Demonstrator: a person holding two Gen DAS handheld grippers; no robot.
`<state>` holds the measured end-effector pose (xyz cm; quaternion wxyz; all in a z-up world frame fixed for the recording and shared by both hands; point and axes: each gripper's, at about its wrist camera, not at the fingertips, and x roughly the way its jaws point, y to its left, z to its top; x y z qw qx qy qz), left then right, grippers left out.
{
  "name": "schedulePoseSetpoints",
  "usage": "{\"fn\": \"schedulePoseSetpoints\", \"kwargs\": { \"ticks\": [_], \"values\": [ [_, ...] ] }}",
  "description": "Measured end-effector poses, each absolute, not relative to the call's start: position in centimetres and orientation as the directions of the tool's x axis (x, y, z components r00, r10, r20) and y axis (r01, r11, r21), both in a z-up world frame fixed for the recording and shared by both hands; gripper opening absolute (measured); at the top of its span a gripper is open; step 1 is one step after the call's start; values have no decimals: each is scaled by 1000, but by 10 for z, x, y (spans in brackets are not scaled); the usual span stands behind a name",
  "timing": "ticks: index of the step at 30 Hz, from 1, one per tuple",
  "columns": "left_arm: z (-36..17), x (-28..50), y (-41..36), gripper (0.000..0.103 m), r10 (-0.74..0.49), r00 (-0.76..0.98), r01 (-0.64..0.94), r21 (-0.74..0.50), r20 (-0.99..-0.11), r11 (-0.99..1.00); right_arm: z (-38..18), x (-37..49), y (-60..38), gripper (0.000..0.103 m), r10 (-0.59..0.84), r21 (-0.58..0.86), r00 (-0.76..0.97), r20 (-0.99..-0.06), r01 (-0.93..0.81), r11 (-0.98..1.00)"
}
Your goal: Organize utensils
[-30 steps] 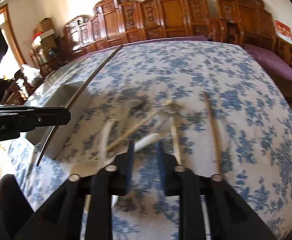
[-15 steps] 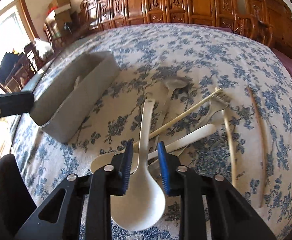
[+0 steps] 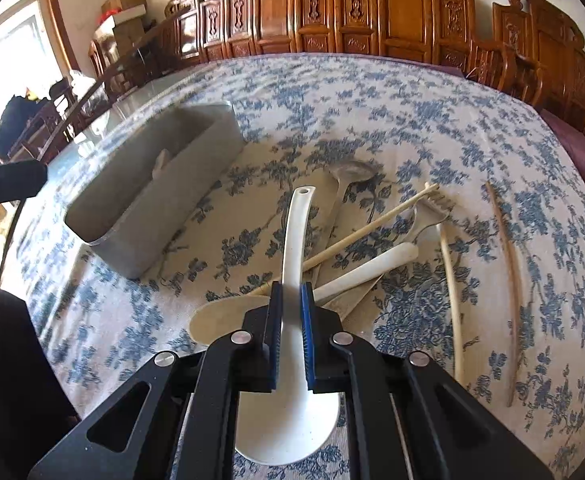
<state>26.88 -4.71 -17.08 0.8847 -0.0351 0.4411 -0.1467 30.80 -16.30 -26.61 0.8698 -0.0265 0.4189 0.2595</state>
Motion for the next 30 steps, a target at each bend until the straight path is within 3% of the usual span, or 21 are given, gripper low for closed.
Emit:
{"fn": "schedulePoseSetpoints", "kwargs": {
  "ticks": [14, 30],
  "values": [
    [-185, 302, 1, 4, -213, 558, 161, -148, -802, 976, -201, 296, -148, 11, 493, 181, 571, -657, -515, 838],
    [-245, 358, 33, 4, -162, 407, 111, -127, -899, 986, -208, 305, -128, 11, 512, 189, 549, -661, -538, 821]
  ]
}}
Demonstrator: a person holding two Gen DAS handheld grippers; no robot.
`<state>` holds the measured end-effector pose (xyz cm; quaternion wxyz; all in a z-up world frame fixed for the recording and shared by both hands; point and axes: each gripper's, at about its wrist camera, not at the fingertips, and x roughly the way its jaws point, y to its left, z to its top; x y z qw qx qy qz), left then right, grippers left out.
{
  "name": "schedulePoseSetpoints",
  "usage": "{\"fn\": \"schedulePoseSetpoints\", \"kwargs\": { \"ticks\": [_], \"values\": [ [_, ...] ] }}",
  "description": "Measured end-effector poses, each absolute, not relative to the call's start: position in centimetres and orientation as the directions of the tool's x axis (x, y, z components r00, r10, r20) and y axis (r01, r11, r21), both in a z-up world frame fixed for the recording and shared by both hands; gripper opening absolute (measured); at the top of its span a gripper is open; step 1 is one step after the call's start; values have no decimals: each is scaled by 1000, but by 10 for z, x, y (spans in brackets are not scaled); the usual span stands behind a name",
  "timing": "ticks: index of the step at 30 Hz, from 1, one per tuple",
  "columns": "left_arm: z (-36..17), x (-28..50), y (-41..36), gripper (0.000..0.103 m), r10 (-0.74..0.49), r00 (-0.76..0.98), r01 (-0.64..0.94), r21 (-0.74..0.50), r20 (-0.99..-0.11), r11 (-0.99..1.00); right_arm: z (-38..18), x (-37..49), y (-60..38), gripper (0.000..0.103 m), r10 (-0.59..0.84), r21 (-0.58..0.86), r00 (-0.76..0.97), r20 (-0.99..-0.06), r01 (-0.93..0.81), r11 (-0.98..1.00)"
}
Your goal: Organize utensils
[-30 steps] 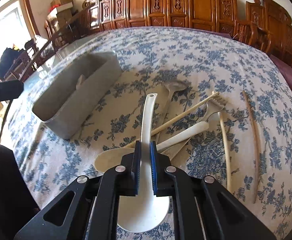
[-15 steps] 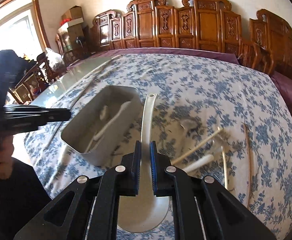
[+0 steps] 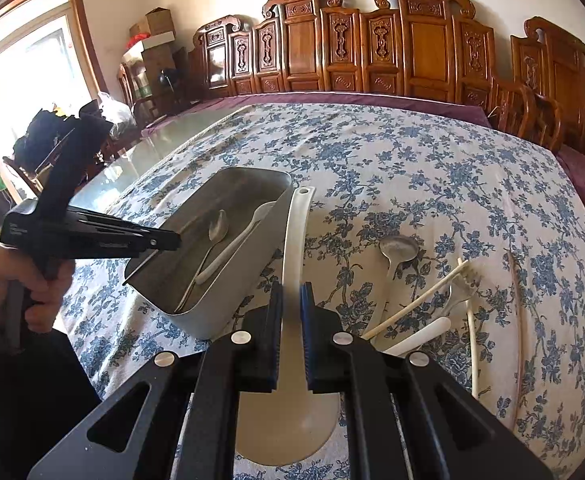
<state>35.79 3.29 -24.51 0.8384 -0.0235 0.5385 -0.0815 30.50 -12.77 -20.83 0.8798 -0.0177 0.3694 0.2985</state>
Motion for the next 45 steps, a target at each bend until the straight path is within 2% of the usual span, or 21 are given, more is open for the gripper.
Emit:
{"fn": "schedulePoseSetpoints", "kwargs": {
  "ticks": [13, 16, 20, 26, 29, 38, 45],
  "values": [
    [-242, 359, 27, 5, -139, 456, 117, -96, -879, 988, -199, 309, -106, 11, 537, 217, 527, -659, -550, 806],
    [-232, 348, 32, 6, -136, 493, 125, -85, -859, 988, -197, 311, -97, 11, 541, 227, 521, -660, -548, 805],
    [-217, 330, 45, 12, -121, 563, 118, -65, -817, 991, -191, 318, -80, 11, 544, 240, 512, -665, -543, 805],
    [-206, 312, 74, 12, -108, 633, 74, -79, -767, 994, -188, 330, -50, 11, 535, 235, 496, -684, -544, 805],
    [-208, 312, 88, 12, -112, 641, 60, -96, -760, 994, -193, 339, -30, 11, 522, 225, 481, -705, -545, 807],
    [-211, 305, 115, 12, -50, 661, 21, -48, -749, 999, -226, 365, 26, 11, 460, 214, 424, -780, -510, 833],
    [-214, 306, 129, 12, -64, 658, -5, -90, -750, 996, -248, 368, 47, 11, 448, 235, 379, -810, -491, 839]
  ]
}}
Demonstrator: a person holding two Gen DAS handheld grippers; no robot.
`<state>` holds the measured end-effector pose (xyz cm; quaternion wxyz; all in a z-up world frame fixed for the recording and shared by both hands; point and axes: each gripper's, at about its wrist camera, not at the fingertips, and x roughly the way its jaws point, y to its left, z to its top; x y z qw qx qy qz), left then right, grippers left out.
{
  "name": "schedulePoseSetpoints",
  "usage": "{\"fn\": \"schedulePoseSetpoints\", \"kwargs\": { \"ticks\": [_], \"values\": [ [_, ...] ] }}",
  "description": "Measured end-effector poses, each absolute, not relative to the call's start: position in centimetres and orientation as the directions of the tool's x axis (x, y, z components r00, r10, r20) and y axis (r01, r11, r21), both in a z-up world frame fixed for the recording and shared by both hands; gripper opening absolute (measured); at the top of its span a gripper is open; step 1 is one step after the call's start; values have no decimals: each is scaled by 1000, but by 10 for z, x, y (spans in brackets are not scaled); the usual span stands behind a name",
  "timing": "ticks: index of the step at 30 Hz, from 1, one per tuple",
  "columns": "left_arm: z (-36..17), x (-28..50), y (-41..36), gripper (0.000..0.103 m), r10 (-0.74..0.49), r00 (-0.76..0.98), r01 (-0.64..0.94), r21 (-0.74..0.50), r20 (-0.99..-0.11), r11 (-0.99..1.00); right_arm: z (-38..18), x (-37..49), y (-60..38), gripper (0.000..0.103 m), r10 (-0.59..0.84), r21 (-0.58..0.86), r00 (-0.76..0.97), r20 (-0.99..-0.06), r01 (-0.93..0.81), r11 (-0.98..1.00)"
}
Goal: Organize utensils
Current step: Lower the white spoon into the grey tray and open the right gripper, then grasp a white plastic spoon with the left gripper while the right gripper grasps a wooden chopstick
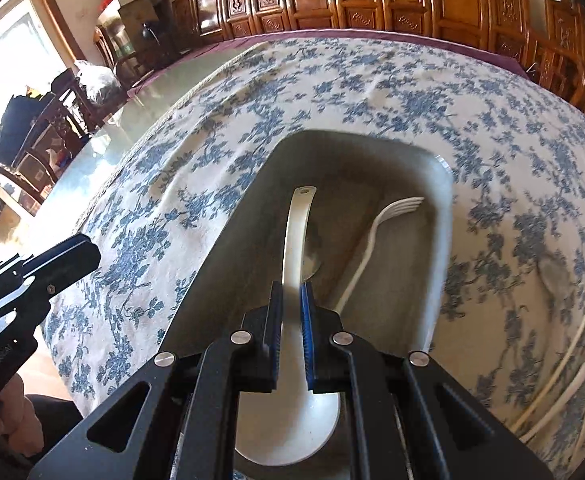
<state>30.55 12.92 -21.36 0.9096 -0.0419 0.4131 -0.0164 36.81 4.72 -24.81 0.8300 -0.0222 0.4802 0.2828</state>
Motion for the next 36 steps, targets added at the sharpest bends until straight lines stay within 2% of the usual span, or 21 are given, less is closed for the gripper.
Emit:
{"fn": "schedulePoseSetpoints", "kwargs": {
  "ticks": [11, 16, 21, 26, 31, 36],
  "values": [
    [-209, 301, 120, 12, -59, 668, -3, -83, -742, 997, -230, 353, 35, 12, 502, 249, 401, -766, -534, 808],
    [-197, 291, 103, 12, -99, 679, 24, -113, -727, 993, -204, 330, -21, 12, 505, 217, 472, -723, -539, 814],
    [-192, 274, 71, 13, -155, 673, 82, -135, -723, 987, -201, 310, -95, 13, 418, 122, 552, -722, -493, 862],
    [-196, 260, 27, 26, -221, 646, 168, -146, -731, 975, -214, 301, -171, 13, 333, 87, 588, -737, -406, 910],
    [-206, 256, -25, 27, -258, 592, 263, -119, -764, 957, -231, 295, -229, 25, 289, 90, 595, -750, -341, 936],
    [-215, 266, -73, 27, -290, 543, 357, -96, -788, 929, -245, 290, -255, 27, 281, 102, 598, -751, -314, 944]
  ]
}}
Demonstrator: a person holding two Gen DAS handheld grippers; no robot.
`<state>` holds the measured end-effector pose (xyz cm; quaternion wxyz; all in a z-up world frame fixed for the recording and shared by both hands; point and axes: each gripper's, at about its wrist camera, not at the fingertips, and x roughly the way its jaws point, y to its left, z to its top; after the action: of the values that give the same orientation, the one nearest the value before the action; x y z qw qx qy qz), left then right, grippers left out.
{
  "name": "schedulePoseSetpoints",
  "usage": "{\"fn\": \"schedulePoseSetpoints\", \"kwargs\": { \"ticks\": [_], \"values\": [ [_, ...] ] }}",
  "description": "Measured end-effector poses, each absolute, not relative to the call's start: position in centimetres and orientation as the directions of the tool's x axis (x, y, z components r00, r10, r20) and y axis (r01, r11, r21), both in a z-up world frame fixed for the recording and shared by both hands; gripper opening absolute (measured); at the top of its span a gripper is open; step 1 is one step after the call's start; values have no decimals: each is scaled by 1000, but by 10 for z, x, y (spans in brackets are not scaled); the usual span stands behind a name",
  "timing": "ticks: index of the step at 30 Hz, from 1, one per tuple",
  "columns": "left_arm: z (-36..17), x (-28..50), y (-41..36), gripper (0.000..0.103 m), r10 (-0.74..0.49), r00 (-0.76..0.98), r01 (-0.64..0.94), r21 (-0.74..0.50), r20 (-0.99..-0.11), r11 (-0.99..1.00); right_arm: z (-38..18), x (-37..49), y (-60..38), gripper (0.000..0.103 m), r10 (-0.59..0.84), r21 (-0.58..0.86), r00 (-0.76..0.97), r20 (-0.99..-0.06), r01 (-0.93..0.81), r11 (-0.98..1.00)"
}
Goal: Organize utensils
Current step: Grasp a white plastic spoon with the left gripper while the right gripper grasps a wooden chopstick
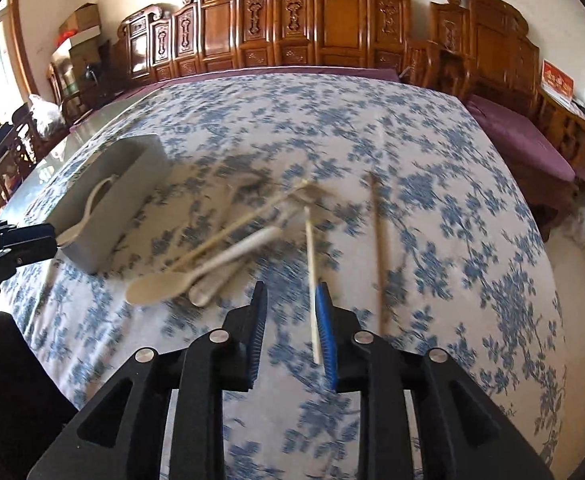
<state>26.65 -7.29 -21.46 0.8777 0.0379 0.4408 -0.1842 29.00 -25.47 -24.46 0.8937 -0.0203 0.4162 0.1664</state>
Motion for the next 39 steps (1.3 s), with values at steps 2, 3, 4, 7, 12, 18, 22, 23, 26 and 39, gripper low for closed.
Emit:
{"fn": "schedulePoseSetpoints", "kwargs": {
  "ticks": [2, 3, 4, 7, 12, 18, 22, 23, 26, 39],
  "values": [
    [-219, 272, -91, 27, -283, 529, 383, -73, -800, 921, -248, 289, -260, 27, 284, 109, 596, -751, -312, 944],
    [-221, 276, -101, 27, -285, 518, 402, -65, -807, 913, -252, 290, -262, 27, 294, 121, 583, -758, -317, 941],
    [-223, 278, -107, 27, -287, 509, 412, -63, -812, 909, -254, 291, -263, 27, 304, 131, 571, -763, -324, 937],
    [-235, 293, -132, 26, -304, 455, 460, -71, -837, 885, -259, 293, -270, 27, 308, 137, 572, -760, -322, 937],
    [-251, 307, -159, 21, -276, 419, 488, -42, -865, 872, -267, 296, -277, 27, 315, 155, 558, -767, -315, 936],
    [-265, 322, -176, 12, -250, 372, 503, -32, -894, 864, -270, 296, -278, 27, 327, 170, 553, -767, -316, 933],
    [-271, 331, -184, 6, -227, 358, 507, -16, -906, 862, -269, 296, -278, 27, 341, 185, 550, -763, -320, 929],
    [-273, 332, -185, 6, -225, 355, 507, -15, -908, 862, -270, 296, -278, 27, 340, 184, 548, -764, -320, 929],
    [-278, 336, -186, 6, -214, 346, 499, -14, -913, 866, -269, 296, -280, 27, 344, 191, 548, -763, -317, 929],
    [-280, 343, -193, 9, -199, 340, 517, 6, -919, 856, -272, 297, -277, 27, 351, 199, 534, -769, -321, 926]
  ]
}}
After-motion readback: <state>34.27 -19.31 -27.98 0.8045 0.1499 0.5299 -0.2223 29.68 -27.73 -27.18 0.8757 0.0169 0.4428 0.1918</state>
